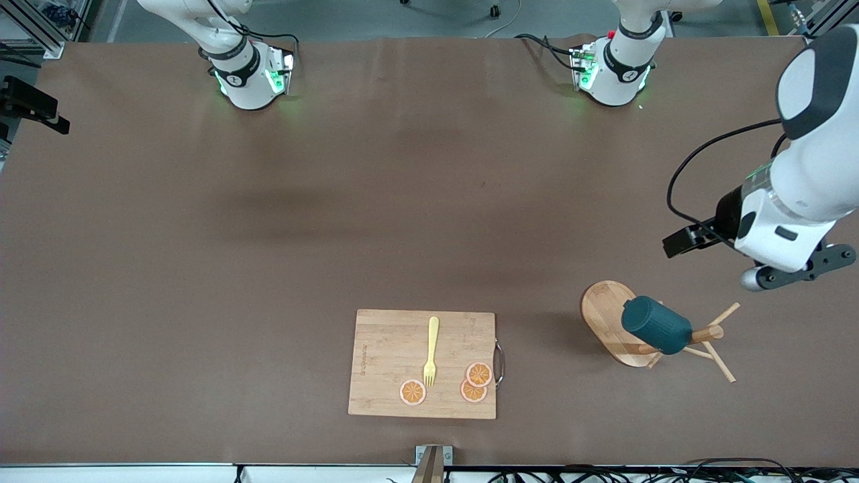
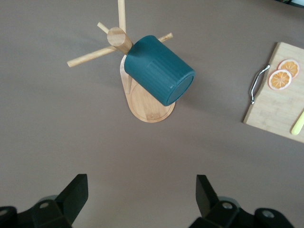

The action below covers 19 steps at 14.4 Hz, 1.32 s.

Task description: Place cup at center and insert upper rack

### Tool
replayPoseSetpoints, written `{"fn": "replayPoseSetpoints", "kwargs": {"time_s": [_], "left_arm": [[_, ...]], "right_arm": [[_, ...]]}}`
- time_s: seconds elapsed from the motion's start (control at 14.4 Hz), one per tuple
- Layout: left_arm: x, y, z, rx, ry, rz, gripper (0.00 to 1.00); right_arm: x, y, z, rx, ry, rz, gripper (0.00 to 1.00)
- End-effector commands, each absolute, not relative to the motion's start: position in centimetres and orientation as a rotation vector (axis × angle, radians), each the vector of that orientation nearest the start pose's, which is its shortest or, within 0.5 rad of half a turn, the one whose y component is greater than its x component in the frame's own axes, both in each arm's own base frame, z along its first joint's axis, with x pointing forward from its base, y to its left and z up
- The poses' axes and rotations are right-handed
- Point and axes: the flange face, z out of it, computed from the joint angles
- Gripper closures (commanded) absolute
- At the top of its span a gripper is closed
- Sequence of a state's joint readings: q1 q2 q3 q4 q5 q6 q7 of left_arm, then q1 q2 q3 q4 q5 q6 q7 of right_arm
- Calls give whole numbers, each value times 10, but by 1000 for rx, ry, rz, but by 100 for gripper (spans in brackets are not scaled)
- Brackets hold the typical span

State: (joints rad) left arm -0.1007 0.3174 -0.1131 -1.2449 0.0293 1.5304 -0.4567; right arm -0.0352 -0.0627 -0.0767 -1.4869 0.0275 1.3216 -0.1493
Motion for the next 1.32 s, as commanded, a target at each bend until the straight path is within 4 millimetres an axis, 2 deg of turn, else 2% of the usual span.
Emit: {"fn": "replayPoseSetpoints", "kwargs": {"time_s": [0.0,0.14,0.28,0.49,0.55,0.76,1.04,1.25], "left_arm": [[619,-119,601,-3096,-325,33,0],[610,-118,616,-3123,-232,11,0],[588,-114,619,-3113,-175,31,0],[556,-79,616,-3110,-50,33,0],[548,-67,618,-3133,-70,42,0],[542,-51,622,-3170,-56,46,0],[530,-54,638,-3167,-40,22,0],[524,-67,642,-3165,4,24,0]], "right_arm": [[497,-55,678,-3079,-58,136,0],[497,-55,678,-3079,-58,136,0],[497,-55,678,-3079,-58,136,0],[497,-55,678,-3079,-58,136,0],[497,-55,678,-3079,-58,136,0],[497,-55,678,-3079,-58,136,0],[497,-55,678,-3080,-60,134,0],[497,-56,678,-3080,-58,134,0]]}}
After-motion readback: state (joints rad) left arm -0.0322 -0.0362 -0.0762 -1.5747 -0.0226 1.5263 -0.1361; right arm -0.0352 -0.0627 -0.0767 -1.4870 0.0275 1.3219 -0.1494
